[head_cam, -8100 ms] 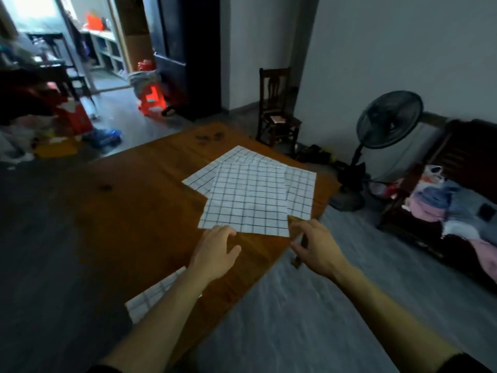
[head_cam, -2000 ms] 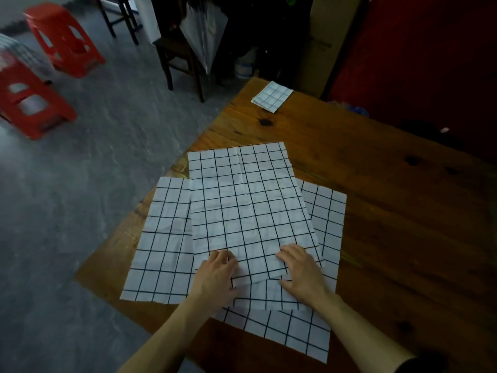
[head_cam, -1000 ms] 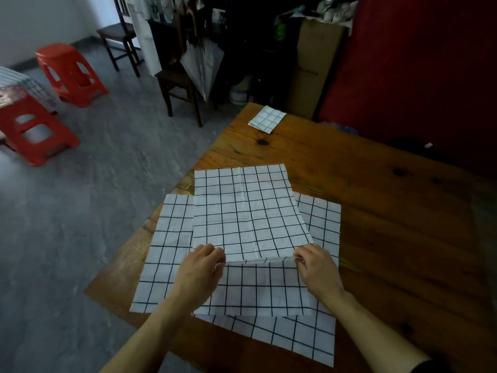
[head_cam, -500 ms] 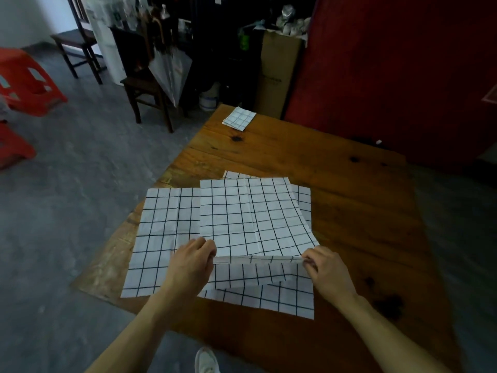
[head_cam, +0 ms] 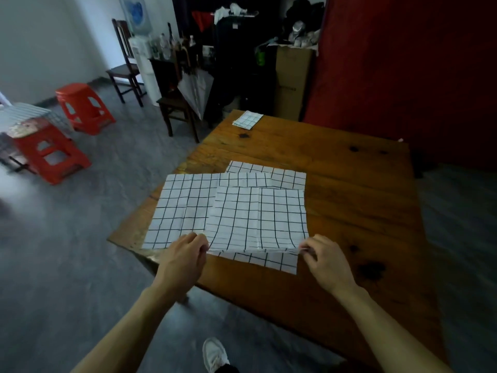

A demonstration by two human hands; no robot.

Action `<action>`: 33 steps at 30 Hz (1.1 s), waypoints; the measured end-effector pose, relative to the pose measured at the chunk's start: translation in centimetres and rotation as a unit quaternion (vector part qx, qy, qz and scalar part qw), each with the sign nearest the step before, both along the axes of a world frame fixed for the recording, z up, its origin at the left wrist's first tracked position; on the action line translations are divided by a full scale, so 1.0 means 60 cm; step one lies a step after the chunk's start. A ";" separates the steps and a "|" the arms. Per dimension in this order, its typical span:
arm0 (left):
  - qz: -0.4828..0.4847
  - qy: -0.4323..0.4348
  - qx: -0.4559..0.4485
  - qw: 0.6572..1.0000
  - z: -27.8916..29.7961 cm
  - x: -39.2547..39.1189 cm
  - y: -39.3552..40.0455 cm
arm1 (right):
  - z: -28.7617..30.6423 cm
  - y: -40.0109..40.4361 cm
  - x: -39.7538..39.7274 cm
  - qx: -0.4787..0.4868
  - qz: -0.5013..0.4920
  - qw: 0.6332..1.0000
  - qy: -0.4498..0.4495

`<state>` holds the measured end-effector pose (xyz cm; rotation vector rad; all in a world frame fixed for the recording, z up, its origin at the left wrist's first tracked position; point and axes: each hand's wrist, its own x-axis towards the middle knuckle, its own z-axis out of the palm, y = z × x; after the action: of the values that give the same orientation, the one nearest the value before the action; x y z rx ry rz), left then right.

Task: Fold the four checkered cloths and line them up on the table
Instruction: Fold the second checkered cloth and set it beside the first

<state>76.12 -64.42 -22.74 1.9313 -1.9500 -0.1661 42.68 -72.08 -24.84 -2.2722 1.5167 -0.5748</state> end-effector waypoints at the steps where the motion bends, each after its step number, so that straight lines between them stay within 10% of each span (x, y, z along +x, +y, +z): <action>1: 0.004 -0.006 0.001 1.000 0.005 -0.006 0.013 | 0.004 0.007 -0.003 -0.004 -0.001 1.000 -0.005; 33: -0.012 0.080 -0.041 0.996 0.027 0.072 0.003 | 0.063 0.069 0.058 -0.018 -0.112 0.993 -0.016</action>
<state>80.46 -64.22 -21.10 1.7851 -1.8475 -0.2374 46.18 -67.92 -21.09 -2.1223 1.7716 -0.6994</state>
